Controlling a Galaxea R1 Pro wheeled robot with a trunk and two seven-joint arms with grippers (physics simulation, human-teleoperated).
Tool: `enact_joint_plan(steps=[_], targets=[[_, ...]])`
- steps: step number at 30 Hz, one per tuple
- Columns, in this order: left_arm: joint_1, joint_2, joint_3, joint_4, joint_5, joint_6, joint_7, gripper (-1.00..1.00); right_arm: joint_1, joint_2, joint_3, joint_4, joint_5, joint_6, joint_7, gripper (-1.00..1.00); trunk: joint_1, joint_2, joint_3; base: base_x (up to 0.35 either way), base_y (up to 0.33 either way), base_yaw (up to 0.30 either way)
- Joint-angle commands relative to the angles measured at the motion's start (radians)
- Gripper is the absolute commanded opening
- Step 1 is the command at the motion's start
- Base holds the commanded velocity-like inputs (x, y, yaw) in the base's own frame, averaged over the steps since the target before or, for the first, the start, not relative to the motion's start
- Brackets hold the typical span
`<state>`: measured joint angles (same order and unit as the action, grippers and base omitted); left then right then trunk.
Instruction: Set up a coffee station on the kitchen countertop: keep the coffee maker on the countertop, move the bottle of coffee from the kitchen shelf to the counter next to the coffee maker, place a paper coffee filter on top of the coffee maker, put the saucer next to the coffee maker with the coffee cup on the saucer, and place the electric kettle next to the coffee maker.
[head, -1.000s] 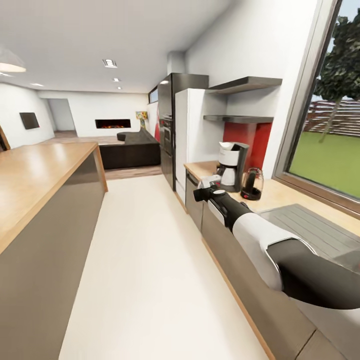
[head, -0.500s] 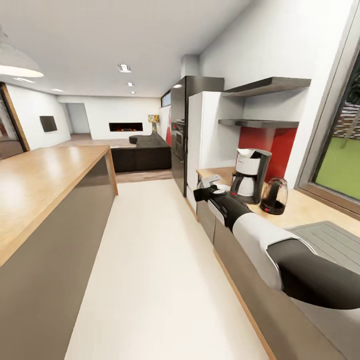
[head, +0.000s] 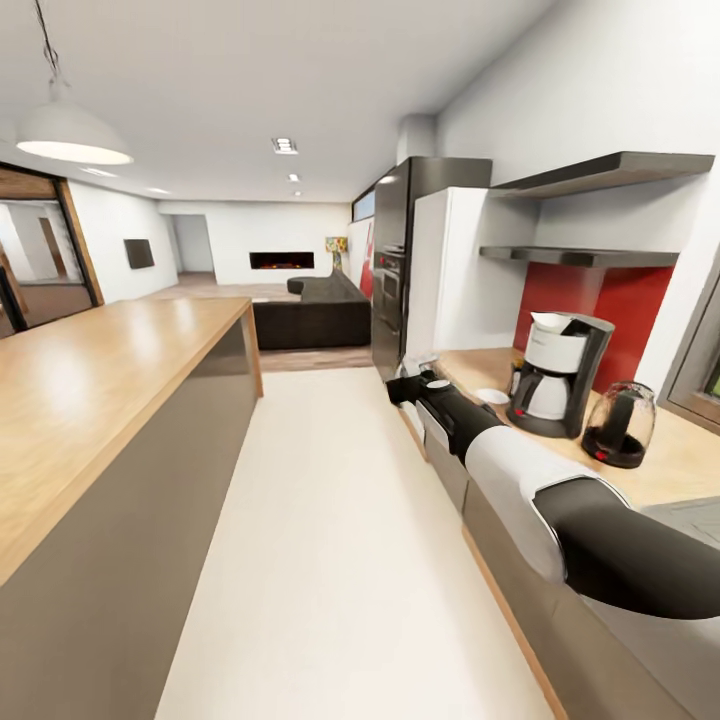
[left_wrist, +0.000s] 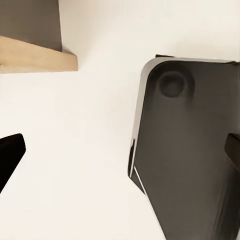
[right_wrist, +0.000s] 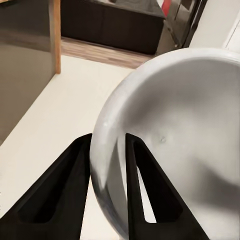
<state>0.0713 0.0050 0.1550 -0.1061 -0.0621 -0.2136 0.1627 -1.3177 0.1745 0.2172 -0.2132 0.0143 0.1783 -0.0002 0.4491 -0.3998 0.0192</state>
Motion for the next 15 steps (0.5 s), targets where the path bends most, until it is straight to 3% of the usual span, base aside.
enact_joint_plan(steps=[1,9,15], targets=[[0.001,0.000,0.006,-0.001,-0.007,-0.001,0.001,1.00,0.000,0.000,0.002,-0.002,0.001,0.006,0.002,-1.00,0.001,0.000,0.001,0.333,0.006,0.177],[0.001,0.001,0.006,-0.001,-0.007,-0.002,0.001,1.00,0.000,0.000,0.001,-0.003,0.001,0.008,0.000,-1.00,0.001,0.000,0.011,0.335,0.001,0.176],[0.001,0.001,0.006,-0.001,-0.007,-0.001,0.001,1.00,0.000,0.000,0.002,-0.003,0.001,0.007,0.003,-1.00,0.001,0.000,0.012,0.335,0.000,0.041]])
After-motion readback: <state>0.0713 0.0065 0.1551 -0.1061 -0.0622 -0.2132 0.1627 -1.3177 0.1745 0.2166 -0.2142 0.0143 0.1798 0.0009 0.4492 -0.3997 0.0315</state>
